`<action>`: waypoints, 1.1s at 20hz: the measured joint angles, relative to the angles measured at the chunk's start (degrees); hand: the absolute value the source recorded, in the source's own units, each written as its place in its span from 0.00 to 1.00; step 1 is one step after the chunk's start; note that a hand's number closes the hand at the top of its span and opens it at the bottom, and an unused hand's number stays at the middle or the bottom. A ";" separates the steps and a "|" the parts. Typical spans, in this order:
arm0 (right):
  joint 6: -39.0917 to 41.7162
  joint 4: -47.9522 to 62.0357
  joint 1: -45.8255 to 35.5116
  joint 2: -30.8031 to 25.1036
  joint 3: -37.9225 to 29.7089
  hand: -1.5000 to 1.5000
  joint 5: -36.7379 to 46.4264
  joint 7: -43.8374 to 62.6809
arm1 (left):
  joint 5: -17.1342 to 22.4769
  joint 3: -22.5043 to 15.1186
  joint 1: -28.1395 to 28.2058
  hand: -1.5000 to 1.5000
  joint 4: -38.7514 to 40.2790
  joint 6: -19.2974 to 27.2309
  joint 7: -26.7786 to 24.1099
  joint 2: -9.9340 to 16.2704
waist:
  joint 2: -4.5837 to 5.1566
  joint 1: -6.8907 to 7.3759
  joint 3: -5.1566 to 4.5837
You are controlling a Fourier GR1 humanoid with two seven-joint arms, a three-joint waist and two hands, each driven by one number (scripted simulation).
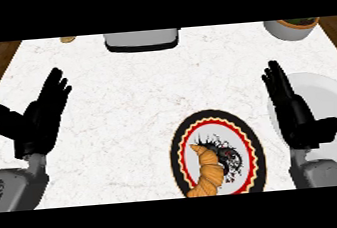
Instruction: Pick the croissant from the plate and place it in the plate
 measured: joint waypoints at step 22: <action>6.87 -1.78 15.44 1.11 14.73 0.00 6.63 -23.74 | -7.37 -4.97 9.03 0.50 6.08 2.75 -1.13 -2.87 | 1.89 -0.90 0.65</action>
